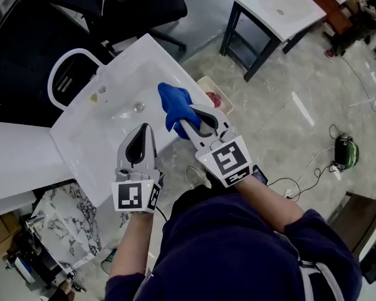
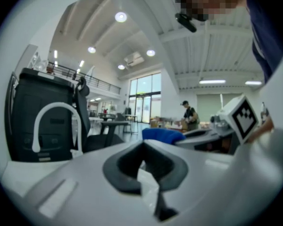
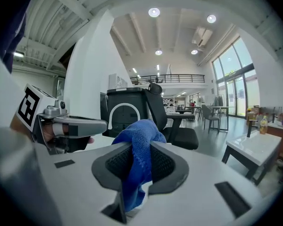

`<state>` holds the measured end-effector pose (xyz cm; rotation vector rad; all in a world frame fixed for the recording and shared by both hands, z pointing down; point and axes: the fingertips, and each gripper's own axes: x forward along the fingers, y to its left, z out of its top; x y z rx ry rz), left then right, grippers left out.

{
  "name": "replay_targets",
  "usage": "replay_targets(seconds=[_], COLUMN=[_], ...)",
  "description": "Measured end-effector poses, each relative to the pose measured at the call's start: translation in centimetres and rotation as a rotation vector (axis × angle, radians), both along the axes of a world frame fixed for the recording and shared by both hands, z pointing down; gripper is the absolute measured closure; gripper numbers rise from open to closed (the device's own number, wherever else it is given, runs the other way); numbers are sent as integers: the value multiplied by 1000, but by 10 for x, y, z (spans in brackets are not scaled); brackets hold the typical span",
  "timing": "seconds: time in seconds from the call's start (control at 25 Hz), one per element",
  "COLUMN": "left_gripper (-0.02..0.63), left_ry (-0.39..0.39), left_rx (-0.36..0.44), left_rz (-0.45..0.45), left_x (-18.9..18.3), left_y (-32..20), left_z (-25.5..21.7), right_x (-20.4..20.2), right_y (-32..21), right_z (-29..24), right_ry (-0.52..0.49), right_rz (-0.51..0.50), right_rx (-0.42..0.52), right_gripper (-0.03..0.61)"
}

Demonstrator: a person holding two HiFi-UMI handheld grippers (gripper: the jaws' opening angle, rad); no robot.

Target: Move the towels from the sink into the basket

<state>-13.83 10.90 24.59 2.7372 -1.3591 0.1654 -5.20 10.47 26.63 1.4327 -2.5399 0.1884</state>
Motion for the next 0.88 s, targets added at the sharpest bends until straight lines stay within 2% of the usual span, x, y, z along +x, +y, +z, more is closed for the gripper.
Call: replay_targets(seconds=[0.28,0.48,0.88], left_gripper=[611,612,611], left_ry=[5,-4,-36], left_rx=[-3,-6,-37], left_rz=[108,163,165], left_x=[37,79,195], left_y=[6,4,-8], left_z=[4,5,21], right_x=[35,75,184], right_y=[15,18,6], right_z=[0,1,17], right_ry=[3,-8,-28], right_rz=[104,152,128], right_rx=[5,2,-24], right_gripper=[502,502,502])
